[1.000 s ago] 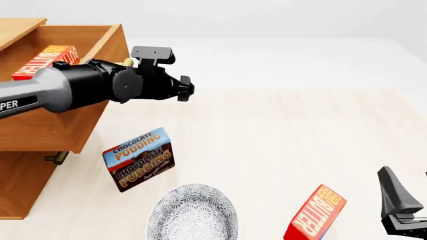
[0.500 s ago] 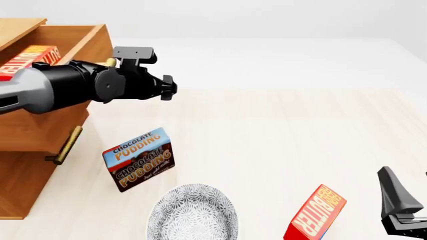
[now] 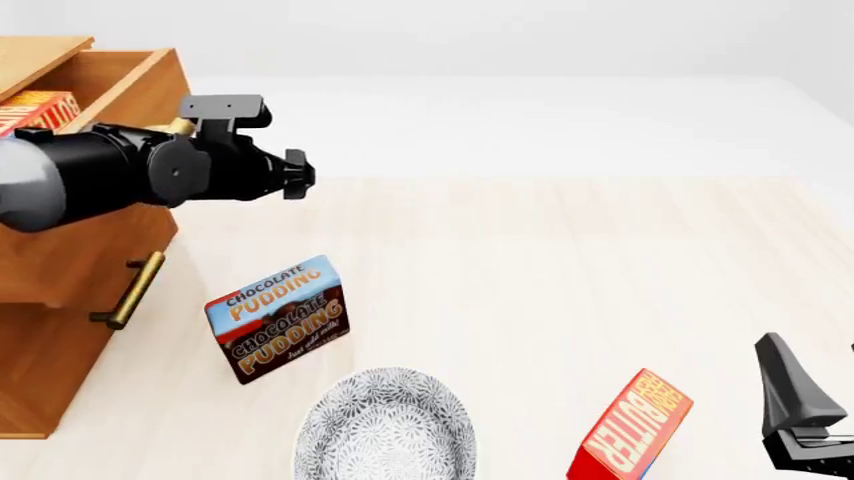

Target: Put the butter at the front in the top drawer of the cabinet and close it.

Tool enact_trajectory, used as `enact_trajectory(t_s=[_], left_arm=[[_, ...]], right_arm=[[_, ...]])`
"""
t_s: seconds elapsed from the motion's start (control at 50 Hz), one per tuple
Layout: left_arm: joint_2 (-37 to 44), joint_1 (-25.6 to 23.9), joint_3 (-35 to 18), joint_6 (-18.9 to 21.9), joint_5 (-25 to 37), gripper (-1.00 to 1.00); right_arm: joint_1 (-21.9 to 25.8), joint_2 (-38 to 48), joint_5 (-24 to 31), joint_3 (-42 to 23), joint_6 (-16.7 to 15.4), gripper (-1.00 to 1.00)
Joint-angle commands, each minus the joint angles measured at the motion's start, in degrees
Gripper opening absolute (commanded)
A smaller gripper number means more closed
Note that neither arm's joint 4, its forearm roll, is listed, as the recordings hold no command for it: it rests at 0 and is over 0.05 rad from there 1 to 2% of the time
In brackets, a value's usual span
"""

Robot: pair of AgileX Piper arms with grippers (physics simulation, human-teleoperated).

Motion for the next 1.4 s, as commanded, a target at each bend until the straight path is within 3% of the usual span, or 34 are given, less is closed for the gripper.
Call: enact_trajectory(t_s=[0.02, 0.9, 1.34, 1.36, 1.4], left_arm=[[-1.9, 3.4, 1.9, 0.5, 0.0, 1.00], [-4.1, 14.0, 3.8, 2.2, -0.3, 1.00], [-3.5, 16.7, 4.3, 2.2, -1.1, 1.00], [-3.3, 19.4, 3.9, 2.6, -0.6, 1.00], [-3.1, 19.5, 3.7, 2.7, -0.5, 1.00]], right_arm=[[0.0, -0.2, 0.2, 0.1, 0.0, 1.00], [0.0, -0.2, 0.2, 0.1, 0.0, 1.00], [0.0, -0.2, 0.2, 0.1, 0.0, 1.00], [0.0, -0.2, 0.2, 0.1, 0.0, 1.00], [0.0, -0.2, 0.2, 0.1, 0.0, 1.00]])
